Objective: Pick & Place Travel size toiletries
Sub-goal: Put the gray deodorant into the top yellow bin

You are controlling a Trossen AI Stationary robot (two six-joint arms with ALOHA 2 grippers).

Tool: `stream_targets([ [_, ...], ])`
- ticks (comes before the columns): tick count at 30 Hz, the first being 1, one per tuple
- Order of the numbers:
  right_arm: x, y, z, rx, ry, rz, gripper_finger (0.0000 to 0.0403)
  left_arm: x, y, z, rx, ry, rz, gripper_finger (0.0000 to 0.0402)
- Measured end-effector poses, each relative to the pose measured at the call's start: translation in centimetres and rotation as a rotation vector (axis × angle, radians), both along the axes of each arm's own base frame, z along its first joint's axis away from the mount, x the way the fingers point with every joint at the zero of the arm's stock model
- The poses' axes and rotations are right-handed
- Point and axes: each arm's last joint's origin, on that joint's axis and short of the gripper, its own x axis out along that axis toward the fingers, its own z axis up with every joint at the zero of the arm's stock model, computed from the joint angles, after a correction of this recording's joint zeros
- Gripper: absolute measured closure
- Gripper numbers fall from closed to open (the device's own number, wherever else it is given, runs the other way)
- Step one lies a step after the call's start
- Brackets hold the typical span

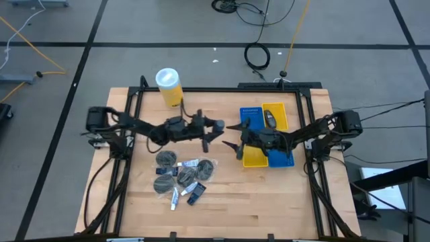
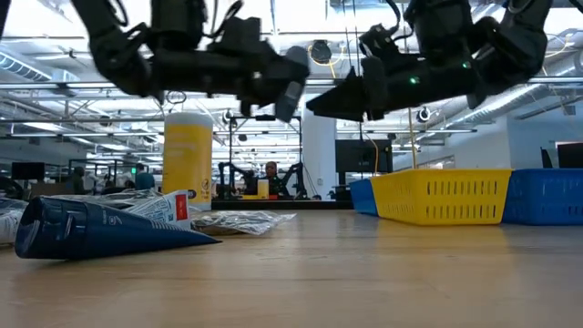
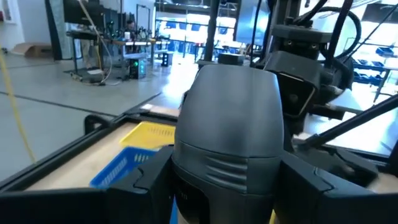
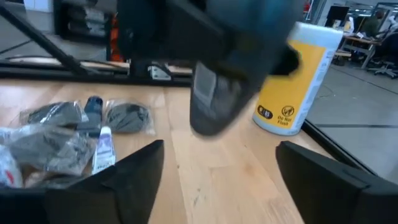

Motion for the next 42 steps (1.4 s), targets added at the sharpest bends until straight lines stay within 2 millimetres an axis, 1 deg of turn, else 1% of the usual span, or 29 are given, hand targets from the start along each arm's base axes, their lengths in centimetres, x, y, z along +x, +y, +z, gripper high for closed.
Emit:
stream_targets([
  [3,0.3,0.0,0.4,0.014,-0.019,-0.006,0.0083,1.6,0.0,0.0,0.0,-0.007,0.0,0.0209],
  [7,0.3,-0.1,0.6,0.015,-0.032,-0.069,0.0085,3.0,0.0,0.0,-0.006,-0.014,-0.002,0.0213],
  [13,0.4,0.1,1.0,0.02,-0.075,-0.069,0.0105,4.4,-0.6,0.0,-0.009,-0.026,-0.021,0.0184],
  [18,0.4,0.1,1.2,0.021,-0.093,-0.074,0.0141,4.6,-1.1,0.2,-0.008,-0.032,-0.033,0.0181],
  [24,0.3,0.0,1.0,0.014,-0.07,-0.09,0.0222,4.6,-1.0,0.2,0.0,-0.031,-0.026,0.0184],
  [26,0.3,0.0,0.8,0.011,-0.048,-0.091,0.0224,4.6,-1.1,0.1,0.005,-0.025,-0.036,0.0175],
  [29,0.3,0.0,0.3,0.017,-0.006,-0.102,0.0224,4.4,-1.1,0.4,0.024,0.008,-0.072,0.015],
  [31,0.2,-0.1,0.0,0.025,0.026,-0.131,0.0226,4.0,-0.9,1.1,0.043,0.041,-0.088,0.0126],
  [35,-0.1,-0.3,-0.8,0.029,0.104,-0.212,0.0226,2.6,-0.7,3.0,0.055,0.153,-0.086,0.0077],
  [38,-0.7,-0.7,-0.4,0.047,0.146,-0.273,0.0226,1.2,-0.7,3.9,0.071,0.278,-0.033,0.0049],
  [40,-1.5,-1.0,0.1,0.079,0.188,-0.314,0.0227,0.4,-0.9,3.7,0.074,0.375,0.023,0.0038],
  [42,-2.7,-1.4,0.8,0.12,0.243,-0.352,0.0227,-0.3,-1.3,2.6,0.081,0.444,0.091,0.0032],
])
